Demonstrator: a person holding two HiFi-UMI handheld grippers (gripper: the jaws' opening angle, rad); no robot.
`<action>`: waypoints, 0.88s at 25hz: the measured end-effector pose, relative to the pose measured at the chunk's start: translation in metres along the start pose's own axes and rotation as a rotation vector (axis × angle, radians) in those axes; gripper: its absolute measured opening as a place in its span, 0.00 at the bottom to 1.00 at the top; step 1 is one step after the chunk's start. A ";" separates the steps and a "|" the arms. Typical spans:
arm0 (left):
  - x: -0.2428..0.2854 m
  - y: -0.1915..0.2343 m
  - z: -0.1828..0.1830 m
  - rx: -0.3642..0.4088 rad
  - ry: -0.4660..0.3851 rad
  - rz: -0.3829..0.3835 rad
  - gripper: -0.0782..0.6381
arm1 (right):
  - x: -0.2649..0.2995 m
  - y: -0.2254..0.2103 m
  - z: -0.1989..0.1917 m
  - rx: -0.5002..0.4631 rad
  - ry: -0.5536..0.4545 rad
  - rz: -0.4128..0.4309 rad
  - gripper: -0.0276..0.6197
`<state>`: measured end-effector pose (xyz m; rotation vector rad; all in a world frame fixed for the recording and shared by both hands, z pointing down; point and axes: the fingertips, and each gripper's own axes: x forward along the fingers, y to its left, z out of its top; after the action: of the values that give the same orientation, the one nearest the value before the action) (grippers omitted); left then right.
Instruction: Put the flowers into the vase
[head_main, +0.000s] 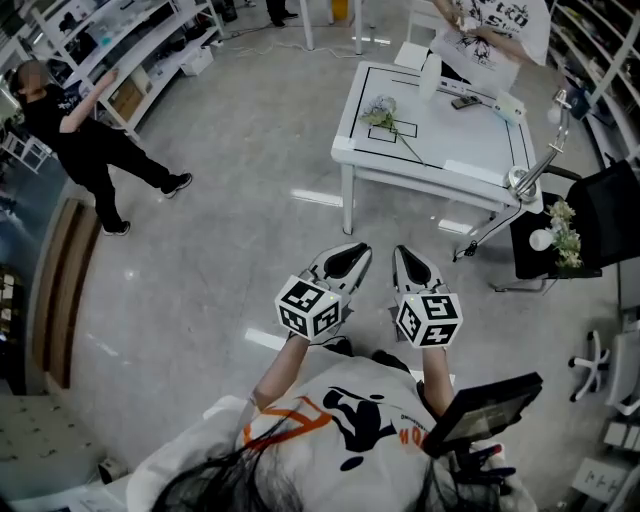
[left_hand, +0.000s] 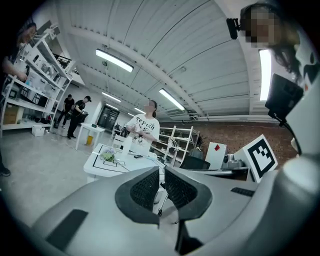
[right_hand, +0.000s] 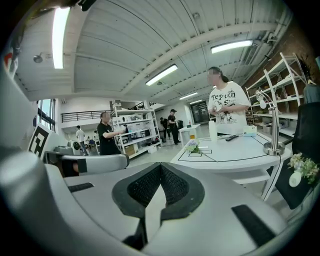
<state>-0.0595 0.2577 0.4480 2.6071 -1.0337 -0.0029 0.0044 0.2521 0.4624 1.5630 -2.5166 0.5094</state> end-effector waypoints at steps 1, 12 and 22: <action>-0.001 0.002 0.000 0.000 0.000 -0.003 0.16 | 0.002 0.002 -0.001 0.002 -0.001 -0.002 0.06; -0.003 0.019 -0.010 -0.021 0.026 -0.052 0.16 | 0.013 0.011 -0.015 0.037 0.014 -0.046 0.06; 0.011 0.031 -0.022 -0.056 0.060 -0.061 0.16 | 0.026 -0.001 -0.023 0.063 0.052 -0.063 0.06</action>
<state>-0.0690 0.2357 0.4794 2.5713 -0.9199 0.0317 -0.0080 0.2384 0.4916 1.6224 -2.4275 0.6179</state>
